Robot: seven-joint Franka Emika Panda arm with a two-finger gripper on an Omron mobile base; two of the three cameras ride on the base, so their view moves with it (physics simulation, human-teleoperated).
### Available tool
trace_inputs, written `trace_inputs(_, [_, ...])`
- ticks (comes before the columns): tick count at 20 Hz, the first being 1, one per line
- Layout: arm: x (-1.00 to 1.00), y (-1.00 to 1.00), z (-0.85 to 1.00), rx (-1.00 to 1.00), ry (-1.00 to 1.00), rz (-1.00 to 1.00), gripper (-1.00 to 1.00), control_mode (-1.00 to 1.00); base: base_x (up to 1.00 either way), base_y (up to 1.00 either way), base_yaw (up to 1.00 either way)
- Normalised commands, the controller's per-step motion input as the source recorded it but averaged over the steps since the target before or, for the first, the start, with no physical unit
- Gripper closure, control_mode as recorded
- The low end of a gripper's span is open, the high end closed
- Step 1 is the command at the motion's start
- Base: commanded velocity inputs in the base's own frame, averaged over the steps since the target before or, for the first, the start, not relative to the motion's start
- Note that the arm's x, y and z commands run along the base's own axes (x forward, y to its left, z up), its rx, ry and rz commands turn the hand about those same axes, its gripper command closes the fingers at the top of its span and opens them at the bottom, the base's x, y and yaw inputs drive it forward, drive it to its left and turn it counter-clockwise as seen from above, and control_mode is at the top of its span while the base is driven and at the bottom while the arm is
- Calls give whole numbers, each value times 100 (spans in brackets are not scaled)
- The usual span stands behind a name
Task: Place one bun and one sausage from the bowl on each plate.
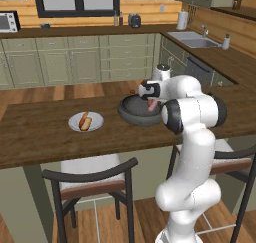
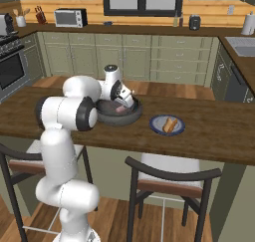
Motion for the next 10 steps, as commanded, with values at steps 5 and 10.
trace_inputs(5, [83, 18, -36, -2, 16, -4, -100, -100, 0, 0, 0])
trace_inputs(10, [41, -2, -31, 0, 16, -4, -100, -100, 0, 0, 0])
